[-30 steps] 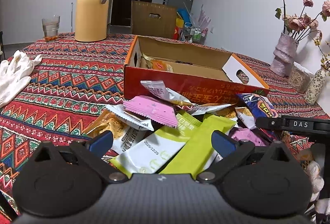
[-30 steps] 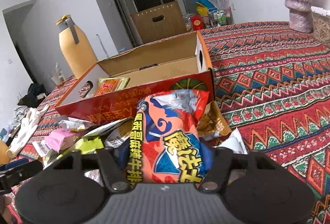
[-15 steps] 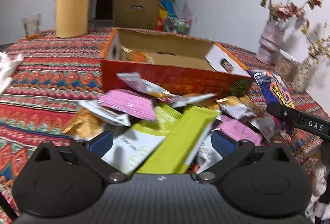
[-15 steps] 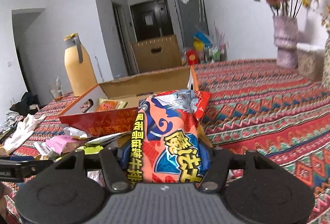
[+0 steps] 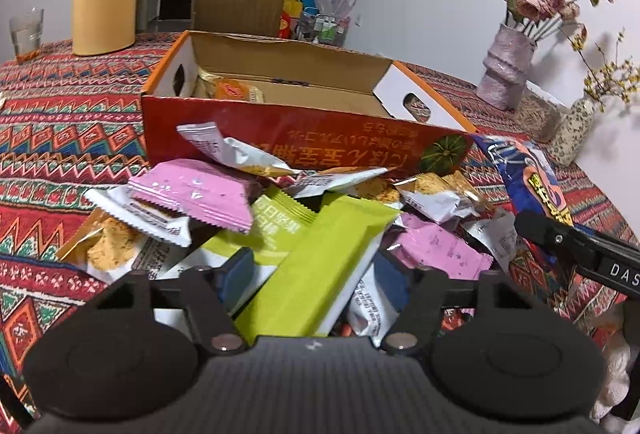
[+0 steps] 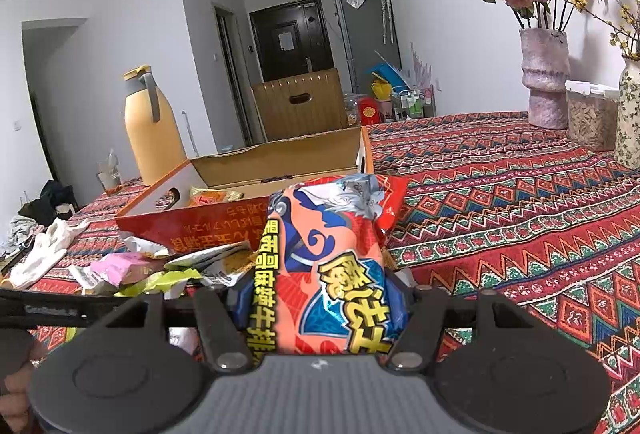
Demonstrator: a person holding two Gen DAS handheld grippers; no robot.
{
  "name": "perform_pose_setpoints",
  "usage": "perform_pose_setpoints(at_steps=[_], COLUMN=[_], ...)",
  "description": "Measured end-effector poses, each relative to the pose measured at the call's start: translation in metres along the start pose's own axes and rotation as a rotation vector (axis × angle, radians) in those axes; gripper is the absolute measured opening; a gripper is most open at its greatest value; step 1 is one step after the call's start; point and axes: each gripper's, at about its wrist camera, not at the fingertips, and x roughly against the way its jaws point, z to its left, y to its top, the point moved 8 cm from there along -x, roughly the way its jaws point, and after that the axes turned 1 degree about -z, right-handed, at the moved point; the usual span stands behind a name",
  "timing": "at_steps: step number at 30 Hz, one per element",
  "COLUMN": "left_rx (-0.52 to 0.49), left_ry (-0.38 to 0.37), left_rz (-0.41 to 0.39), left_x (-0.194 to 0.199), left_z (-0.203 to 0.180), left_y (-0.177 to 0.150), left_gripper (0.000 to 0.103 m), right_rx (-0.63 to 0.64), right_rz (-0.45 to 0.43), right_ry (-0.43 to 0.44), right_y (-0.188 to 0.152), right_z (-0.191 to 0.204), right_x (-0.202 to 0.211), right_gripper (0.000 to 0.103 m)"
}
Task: Organize snacks
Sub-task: 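Grasp the lime-green snack bar with the left gripper while the right holds the chip bag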
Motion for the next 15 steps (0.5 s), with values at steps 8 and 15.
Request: perform_pose_setpoints(at_steps=[8,15], left_rx=[-0.015,-0.03], left_ry=[0.009,0.029], left_rz=[-0.007,-0.029], left_x=[0.003,0.012], left_z=[-0.005,-0.011], left_y=[-0.003,-0.002], left_gripper=[0.044,0.035], right_rx=[-0.005,0.0], right_rz=[0.004,-0.002], right_ry=[0.017,0.029], right_y=[-0.004,-0.005], right_z=[0.0,0.002], right_x=[0.005,0.01], right_gripper=[0.06,0.061])
